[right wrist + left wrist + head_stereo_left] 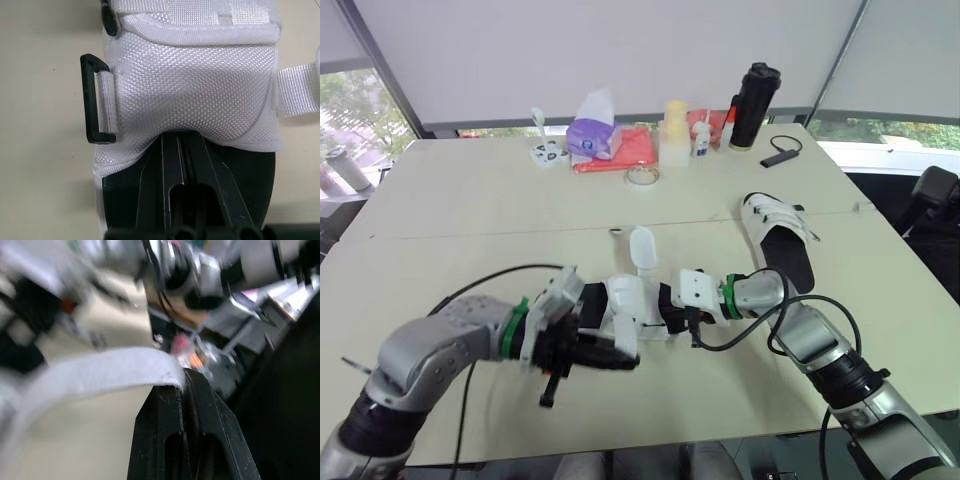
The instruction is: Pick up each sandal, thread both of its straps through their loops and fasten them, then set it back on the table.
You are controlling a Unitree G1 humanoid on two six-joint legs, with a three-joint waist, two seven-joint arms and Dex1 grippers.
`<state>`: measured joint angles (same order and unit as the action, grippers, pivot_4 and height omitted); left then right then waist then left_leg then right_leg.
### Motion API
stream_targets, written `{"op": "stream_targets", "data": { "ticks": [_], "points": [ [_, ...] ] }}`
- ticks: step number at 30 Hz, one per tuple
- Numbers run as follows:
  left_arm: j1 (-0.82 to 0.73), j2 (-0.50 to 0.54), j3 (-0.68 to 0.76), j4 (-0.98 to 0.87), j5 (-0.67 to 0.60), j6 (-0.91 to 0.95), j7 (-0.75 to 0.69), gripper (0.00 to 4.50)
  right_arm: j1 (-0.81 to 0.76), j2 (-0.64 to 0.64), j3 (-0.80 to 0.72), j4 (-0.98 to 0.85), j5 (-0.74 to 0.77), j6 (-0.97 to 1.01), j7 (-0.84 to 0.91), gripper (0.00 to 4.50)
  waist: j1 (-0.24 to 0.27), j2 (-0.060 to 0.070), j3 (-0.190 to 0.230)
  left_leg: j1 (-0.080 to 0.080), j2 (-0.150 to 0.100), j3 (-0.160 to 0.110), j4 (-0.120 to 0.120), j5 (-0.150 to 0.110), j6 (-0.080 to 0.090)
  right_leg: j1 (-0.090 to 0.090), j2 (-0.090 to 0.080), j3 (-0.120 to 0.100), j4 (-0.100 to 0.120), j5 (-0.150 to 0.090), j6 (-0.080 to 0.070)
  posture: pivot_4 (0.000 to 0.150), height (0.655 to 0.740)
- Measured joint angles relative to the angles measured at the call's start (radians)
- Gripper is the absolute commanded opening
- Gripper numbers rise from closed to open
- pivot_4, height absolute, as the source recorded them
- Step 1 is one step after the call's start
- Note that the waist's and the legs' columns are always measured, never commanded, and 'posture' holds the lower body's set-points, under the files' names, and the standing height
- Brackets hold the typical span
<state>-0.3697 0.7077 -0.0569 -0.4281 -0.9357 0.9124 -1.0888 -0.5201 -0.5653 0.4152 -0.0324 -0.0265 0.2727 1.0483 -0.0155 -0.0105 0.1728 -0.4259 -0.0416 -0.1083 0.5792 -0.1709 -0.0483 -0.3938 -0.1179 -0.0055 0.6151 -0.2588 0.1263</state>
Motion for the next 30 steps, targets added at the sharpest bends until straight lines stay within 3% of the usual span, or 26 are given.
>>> {"op": "stream_targets", "data": {
  "ticks": [7, 15, 19, 25, 30],
  "points": [
    [-0.111, -0.133, 0.0, 0.161, 0.012, 0.027, 0.14, 0.05, -0.002, 0.001, 0.003, 0.006, 0.0, -0.003, -0.001, 0.0, 0.003, -0.001, 0.0, 0.0, -0.001, 0.0, 0.001, 0.0, 0.0, 0.0, 0.002, 0.0, 0.002, 0.0, 0.0, 0.15, 0.7296],
    [-0.156, -0.204, -0.009, 0.309, 0.104, 0.0, 0.166, 0.05, -0.002, 0.002, 0.003, 0.006, 0.0, -0.003, -0.004, 0.0, 0.001, -0.001, 0.0, 0.0, -0.001, 0.0, 0.002, 0.001, 0.0, 0.001, 0.002, 0.0, 0.002, 0.0, 0.0, 0.15, 0.7296],
    [-0.16, -0.21, -0.004, 0.351, 0.124, -0.003, 0.177, 1.47, 0.001, 0.002, 0.003, 0.004, 0.0, -0.003, -0.009, 0.0, 0.002, -0.001, 0.0, 0.001, -0.001, 0.0, 0.002, 0.001, 0.0, 0.001, 0.002, 0.0, 0.003, 0.0, 0.0, 0.15, 0.7296],
    [-0.169, -0.251, 0.031, 0.421, 0.16, -0.028, 0.22, 4.47, 0.002, 0.001, 0.003, 0.003, 0.0, -0.003, -0.009, 0.0, 0.002, -0.001, 0.0, 0.001, -0.001, 0.0, 0.002, 0.001, 0.0, 0.001, 0.002, 0.0, 0.003, 0.0, 0.0, 0.15, 0.7296],
    [-0.194, -0.3, 0.098, 0.465, 0.159, -0.027, 0.291, 4.47, 0.001, 0.001, 0.003, 0.003, 0.0, -0.003, -0.01, 0.0, 0.002, -0.001, 0.0, 0.001, -0.001, -0.001, 0.002, 0.001, -0.001, 0.001, 0.002, 0.0, 0.003, 0.001, 0.001, 0.15, 0.7296]
  ]
}}
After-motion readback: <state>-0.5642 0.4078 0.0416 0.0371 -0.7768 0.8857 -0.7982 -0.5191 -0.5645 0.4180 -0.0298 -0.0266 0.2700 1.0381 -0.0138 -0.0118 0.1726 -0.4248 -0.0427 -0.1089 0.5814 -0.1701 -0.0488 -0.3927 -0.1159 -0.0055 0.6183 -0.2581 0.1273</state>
